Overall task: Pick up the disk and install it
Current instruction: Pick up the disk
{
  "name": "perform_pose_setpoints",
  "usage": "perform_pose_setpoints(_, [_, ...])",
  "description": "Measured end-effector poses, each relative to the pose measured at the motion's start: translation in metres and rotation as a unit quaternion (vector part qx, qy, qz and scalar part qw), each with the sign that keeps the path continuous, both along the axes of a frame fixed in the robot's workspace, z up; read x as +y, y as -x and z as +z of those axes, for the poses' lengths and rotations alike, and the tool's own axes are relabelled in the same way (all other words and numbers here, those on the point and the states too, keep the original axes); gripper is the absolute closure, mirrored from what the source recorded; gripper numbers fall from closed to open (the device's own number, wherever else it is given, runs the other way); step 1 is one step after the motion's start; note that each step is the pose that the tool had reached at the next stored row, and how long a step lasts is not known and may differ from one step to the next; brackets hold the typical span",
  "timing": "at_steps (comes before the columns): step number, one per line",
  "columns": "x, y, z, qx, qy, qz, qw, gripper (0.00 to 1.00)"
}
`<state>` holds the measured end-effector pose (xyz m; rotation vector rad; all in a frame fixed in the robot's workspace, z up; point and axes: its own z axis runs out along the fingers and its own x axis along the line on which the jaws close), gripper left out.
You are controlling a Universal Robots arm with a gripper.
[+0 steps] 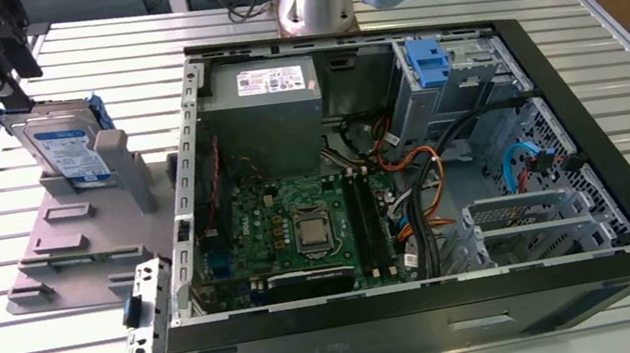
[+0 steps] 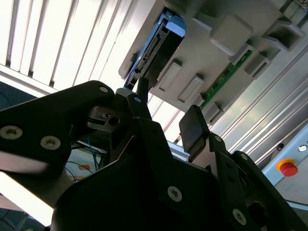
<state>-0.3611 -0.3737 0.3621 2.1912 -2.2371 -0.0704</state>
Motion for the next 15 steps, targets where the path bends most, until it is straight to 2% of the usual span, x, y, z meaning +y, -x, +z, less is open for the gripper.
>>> perform_pose_setpoints(4, [0.0, 0.0002, -0.0008, 0.0, 0.0, 0.0, 1.0, 0.47])
perform_pose_setpoints(6, [0.0001, 0.0013, -0.0084, 0.0, 0.0, 0.0, 1.0, 0.47])
perform_pose_setpoints(15, [0.0018, 0.0017, -0.0096, 0.0, 0.0, 0.0, 1.0, 0.47])
